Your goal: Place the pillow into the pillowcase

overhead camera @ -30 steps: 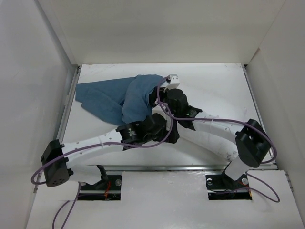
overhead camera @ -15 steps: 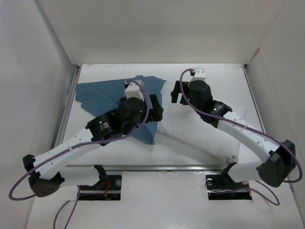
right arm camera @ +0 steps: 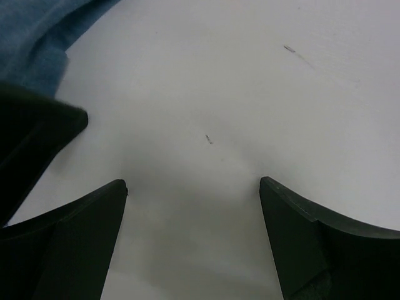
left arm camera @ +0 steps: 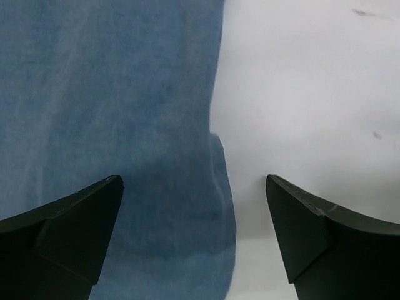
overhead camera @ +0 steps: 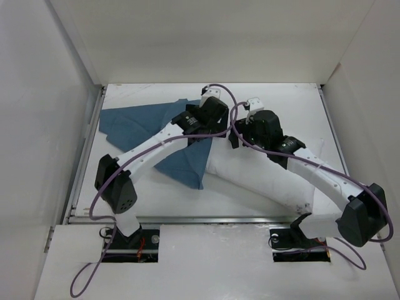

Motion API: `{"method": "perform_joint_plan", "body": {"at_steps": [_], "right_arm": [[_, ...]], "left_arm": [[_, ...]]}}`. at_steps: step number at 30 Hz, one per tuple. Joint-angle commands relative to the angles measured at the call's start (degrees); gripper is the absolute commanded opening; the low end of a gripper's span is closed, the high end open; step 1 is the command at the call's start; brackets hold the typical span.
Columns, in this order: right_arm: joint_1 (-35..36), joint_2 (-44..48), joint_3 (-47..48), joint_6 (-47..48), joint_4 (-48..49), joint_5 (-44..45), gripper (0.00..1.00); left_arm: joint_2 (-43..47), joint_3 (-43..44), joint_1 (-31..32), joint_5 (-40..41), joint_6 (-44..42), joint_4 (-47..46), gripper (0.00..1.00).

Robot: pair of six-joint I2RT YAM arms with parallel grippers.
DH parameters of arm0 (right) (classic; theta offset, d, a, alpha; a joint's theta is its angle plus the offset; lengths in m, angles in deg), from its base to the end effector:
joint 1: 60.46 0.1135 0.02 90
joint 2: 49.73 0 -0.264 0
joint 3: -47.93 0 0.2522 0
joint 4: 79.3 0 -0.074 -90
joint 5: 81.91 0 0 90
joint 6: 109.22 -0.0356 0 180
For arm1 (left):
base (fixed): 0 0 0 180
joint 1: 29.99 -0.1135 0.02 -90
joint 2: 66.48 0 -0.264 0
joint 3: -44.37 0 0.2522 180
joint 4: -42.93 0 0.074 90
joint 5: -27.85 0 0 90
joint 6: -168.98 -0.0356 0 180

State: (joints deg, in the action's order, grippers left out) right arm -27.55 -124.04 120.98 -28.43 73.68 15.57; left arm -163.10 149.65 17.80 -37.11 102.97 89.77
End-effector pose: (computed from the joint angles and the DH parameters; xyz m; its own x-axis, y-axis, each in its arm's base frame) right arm 0.2519 0.1575 0.3103 -0.4634 -0.1109 -0.8792 -0.3731 0.9243 0.0801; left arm 0.2687 -0.2738 0.3480 -0.5614 0.0706 -0.8245 0.2400 0.9674 -0.0806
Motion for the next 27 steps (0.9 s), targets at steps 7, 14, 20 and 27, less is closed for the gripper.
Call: {"method": "perform_joint_plan", "body": {"at_steps": [7,14,20,27], "right_arm": [[-0.91,-6.01,-3.39,3.41,7.28,-7.57,0.91],[-0.91,-10.07,-2.25,2.27,9.03,-10.37,0.69],[-0.39,-10.07,-4.09,1.74,16.06,-15.48,0.00],[2.16,3.45,-10.84,-0.80,30.28,-12.85,0.00]], "left_arm": [[-3.58,6.13,-9.55,-1.91,-0.95,2.36,0.63],[-5.06,3.31,-10.26,-11.23,-5.00,-3.72,0.39],[-8.76,8.48,-6.14,-12.47,-7.81,-4.43,0.00],[-6.31,21.49,-0.69,-18.79,-11.32,-4.43,0.00]]}}
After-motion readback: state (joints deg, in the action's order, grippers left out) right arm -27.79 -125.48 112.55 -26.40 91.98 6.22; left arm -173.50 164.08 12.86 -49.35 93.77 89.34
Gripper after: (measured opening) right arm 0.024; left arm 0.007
